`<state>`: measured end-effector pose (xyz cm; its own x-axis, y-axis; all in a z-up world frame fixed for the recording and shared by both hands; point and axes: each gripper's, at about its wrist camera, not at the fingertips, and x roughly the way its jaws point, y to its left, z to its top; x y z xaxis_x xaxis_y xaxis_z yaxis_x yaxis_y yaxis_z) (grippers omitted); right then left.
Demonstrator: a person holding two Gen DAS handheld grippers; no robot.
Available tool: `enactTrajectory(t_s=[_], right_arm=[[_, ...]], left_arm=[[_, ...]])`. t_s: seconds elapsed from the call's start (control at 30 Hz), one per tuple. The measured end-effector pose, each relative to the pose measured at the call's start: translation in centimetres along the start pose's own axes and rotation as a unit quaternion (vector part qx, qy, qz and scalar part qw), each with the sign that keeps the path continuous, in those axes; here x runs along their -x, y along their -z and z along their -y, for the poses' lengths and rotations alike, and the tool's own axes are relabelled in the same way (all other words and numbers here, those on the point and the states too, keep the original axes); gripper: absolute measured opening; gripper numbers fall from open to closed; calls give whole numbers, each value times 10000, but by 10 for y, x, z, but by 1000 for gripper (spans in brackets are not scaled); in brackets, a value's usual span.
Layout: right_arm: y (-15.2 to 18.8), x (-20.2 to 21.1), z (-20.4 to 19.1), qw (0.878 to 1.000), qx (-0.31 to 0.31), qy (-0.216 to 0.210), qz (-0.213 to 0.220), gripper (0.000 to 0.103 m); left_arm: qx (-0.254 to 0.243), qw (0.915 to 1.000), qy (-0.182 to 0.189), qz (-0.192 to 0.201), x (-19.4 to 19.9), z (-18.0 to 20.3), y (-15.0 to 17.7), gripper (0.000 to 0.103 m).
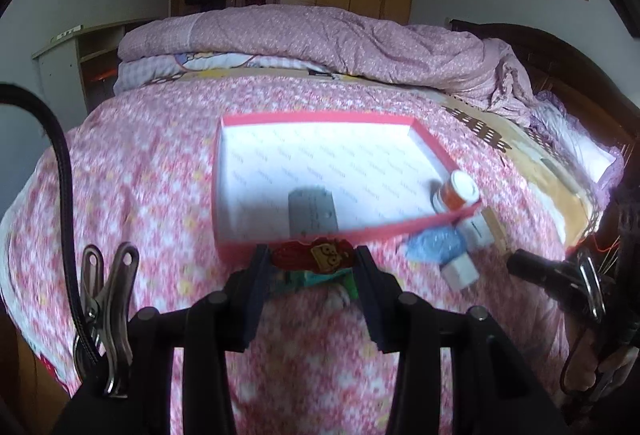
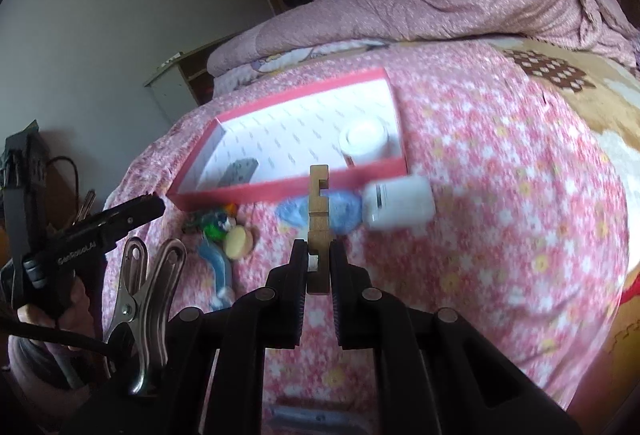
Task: Organize rigid objects
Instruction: 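Carry the red charm and wooden clothespin into the tray and open both grippers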
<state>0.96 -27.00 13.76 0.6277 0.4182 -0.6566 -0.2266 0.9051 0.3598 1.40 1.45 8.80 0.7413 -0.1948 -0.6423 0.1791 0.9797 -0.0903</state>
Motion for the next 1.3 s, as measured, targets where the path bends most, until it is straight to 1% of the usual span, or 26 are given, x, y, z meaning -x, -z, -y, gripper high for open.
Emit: enactTrajectory(t_s=[0.17,0.37,0.57,0.67,0.87,1.1,1.2,1.3], right_arm=[[-25,-7,-2,9997,201,77,104,12],[-57,-27,5,9991,315,238,147,12],[-86,-55,13,9980,517,347,69,12],[-95,-71,14,9971,619,433,1,12],[-104,-95,17,9964,708,446,-129,12],[-109,-118,31,9972,511,443,-309,12],[-105,-125,36,9974,409,434,-398,12],[-104,-127,36,9976,405,411,-378,12]], left_arm=[[-181,9998,-56,7,-14,3,-23,44],[-232,9997,-96,27,-34,1,-41,44],[-213,9996,-139,-127,-72,-7,-54,44],[-216,9995,-121,-219,-91,-12,-61,44],[-164,9993,-189,-273,-120,-22,-72,44],[-99,9985,-363,-398,-149,-35,-79,44],[-89,9986,-384,-363,-152,-38,-82,44],[-140,9980,-490,-362,-155,-38,-85,47]])
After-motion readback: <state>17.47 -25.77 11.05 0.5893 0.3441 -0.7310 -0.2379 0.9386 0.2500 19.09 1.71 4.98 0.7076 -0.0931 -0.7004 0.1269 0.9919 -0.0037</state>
